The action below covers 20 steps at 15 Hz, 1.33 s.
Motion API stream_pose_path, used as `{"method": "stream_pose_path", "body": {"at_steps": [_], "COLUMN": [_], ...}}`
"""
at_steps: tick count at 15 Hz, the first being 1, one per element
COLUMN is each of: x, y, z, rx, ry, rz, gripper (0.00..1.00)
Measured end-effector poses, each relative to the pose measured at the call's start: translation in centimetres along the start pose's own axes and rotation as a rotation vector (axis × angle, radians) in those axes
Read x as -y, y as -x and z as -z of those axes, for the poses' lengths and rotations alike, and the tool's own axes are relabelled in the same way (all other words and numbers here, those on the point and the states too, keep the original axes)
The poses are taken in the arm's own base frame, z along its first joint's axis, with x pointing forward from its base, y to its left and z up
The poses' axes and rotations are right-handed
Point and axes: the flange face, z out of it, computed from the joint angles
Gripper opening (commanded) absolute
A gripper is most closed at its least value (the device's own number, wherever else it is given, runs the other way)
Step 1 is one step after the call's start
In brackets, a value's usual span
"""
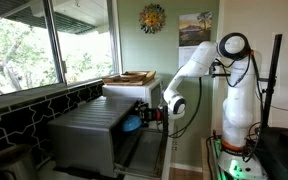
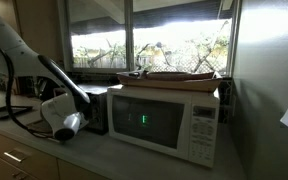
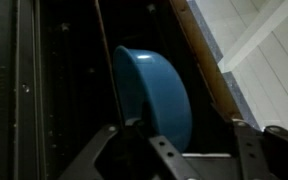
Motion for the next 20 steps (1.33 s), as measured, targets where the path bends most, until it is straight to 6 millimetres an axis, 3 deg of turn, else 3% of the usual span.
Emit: {"method": "stream_pose_path", "body": {"at_steps": [2,8,20], "x": [-0.1,1.2,4.5], "y": [0.1,0.8,4.3], "z": [-0.1,-0.3,-1.9], "rx": [-0.011,-0.066,-0.081], "ry": [0.036,0.148,0.275], "rz": [-0.017,-0.075,-0.242], "gripper": [1.0,1.0,1.0]}}
